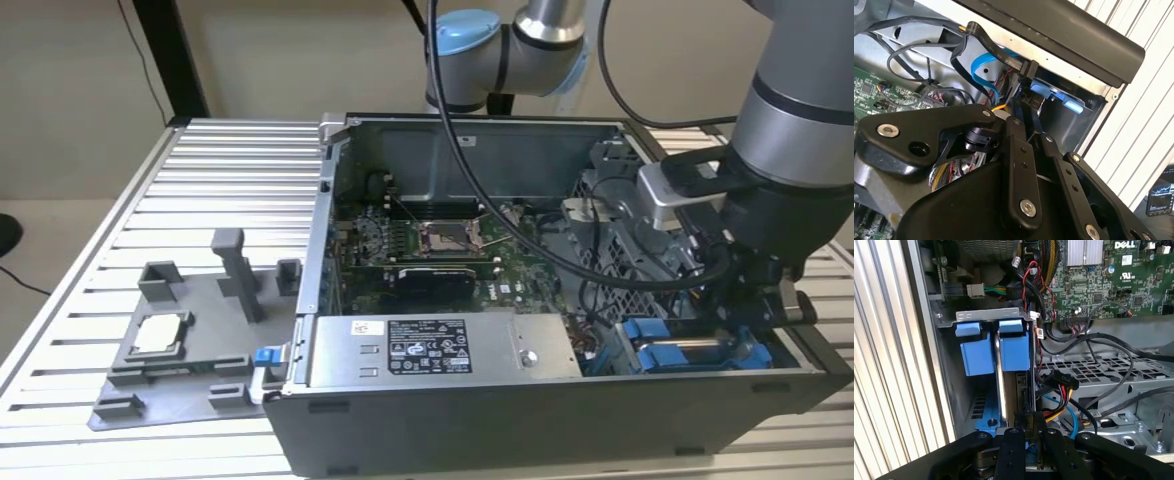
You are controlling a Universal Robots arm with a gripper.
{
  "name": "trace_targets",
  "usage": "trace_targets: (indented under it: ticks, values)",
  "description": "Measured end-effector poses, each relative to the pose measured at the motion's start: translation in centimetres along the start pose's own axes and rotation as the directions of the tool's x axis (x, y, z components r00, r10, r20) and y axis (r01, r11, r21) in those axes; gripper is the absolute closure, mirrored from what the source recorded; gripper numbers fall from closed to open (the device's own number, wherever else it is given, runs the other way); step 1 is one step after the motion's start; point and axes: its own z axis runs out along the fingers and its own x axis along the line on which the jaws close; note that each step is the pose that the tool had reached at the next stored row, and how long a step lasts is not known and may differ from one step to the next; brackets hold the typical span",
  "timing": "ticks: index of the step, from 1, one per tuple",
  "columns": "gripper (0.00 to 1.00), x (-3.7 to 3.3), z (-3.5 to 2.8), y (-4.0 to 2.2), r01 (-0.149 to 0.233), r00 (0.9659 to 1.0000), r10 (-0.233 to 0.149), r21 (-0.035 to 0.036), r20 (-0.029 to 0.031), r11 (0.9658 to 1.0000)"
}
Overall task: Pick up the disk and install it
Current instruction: 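Insert the first disk wire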
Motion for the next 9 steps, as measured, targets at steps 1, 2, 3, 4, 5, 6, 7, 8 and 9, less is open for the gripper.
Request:
trace_targets:
  ticks: [1,2,3,4,5,6,7,8,9]
  values:
    - [1.0,-0.03,0.01,0.0,0.0,1.0,0.0,-0.0001,0.0,1.0]
    - [1.0,-0.04,0.01,0.0,0.0,1.0,0.0,-0.0001,0.0001,1.0]
    - [1.0,-0.04,0.01,0.0,0.0,1.0,0.0,0.0,0.0001,1.0]
    - [1.0,-0.04,0.02,0.01,0.0,1.0,0.0,0.0,0.0001,1.0]
    - [1.0,-0.05,0.03,0.01,0.0,1.0,0.0,0.0,-0.0001,1.0]
    - [1.0,-0.05,0.08,0.02,0.0,1.0,0.0,0.0,0.0,1.0]
    - [1.0,-0.05,0.13,0.04,0.001,1.0,-0.001,0.0,-0.0011,1.0]
    - [1.0,-0.04,0.21,0.06,0.001,1.0,-0.001,0.0,-0.002,1.0]
    - [1.0,-0.04,0.33,0.08,0.001,1.0,-0.001,0.0002,-0.003,1.0]
